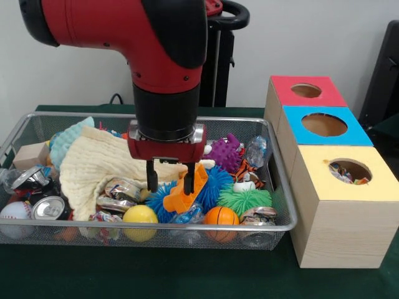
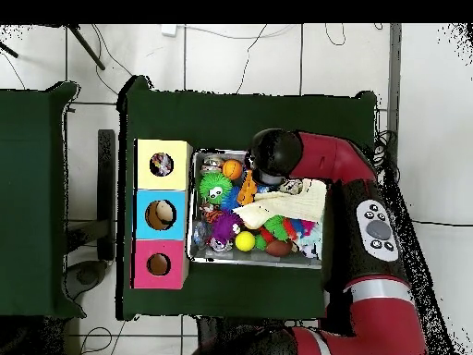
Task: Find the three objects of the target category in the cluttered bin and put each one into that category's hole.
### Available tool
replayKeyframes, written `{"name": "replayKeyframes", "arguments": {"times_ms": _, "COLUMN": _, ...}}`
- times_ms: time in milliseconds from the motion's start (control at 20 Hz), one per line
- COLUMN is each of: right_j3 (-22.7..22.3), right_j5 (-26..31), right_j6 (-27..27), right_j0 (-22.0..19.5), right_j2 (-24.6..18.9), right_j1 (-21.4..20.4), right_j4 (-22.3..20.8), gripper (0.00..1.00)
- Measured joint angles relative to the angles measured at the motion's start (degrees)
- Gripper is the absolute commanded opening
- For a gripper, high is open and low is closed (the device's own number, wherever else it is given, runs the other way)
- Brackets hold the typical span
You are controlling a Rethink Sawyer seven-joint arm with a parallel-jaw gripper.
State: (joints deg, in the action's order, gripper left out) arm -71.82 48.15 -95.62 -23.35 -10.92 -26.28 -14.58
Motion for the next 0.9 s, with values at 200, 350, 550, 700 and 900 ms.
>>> {"name": "replayKeyframes", "arguments": {"times_ms": 200, "right_j3": 1.25, "right_j5": 3.71, "right_j6": 2.57, "right_j0": -0.44, "right_j2": -1.70, "right_j1": -0.34, "right_j4": -1.96, "gripper": 1.00}}
{"name": "replayKeyframes", "arguments": {"times_ms": 350, "right_j3": 3.14, "right_j5": 7.79, "right_j6": 4.98, "right_j0": -0.99, "right_j2": -3.14, "right_j1": -0.37, "right_j4": -3.09, "gripper": 1.00}}
{"name": "replayKeyframes", "arguments": {"times_ms": 550, "right_j3": 5.16, "right_j5": 11.24, "right_j6": 7.16, "right_j0": -2.14, "right_j2": -4.83, "right_j1": -0.37, "right_j4": -3.81, "gripper": 1.00}}
{"name": "replayKeyframes", "arguments": {"times_ms": 700, "right_j3": 6.57, "right_j5": 12.29, "right_j6": 8.19, "right_j0": -3.18, "right_j2": -5.90, "right_j1": -0.30, "right_j4": -3.91, "gripper": 1.00}}
{"name": "replayKeyframes", "arguments": {"times_ms": 900, "right_j3": 8.20, "right_j5": 12.39, "right_j6": 8.83, "right_j0": -4.56, "right_j2": -6.63, "right_j1": -0.09, "right_j4": -4.02, "gripper": 1.00}}
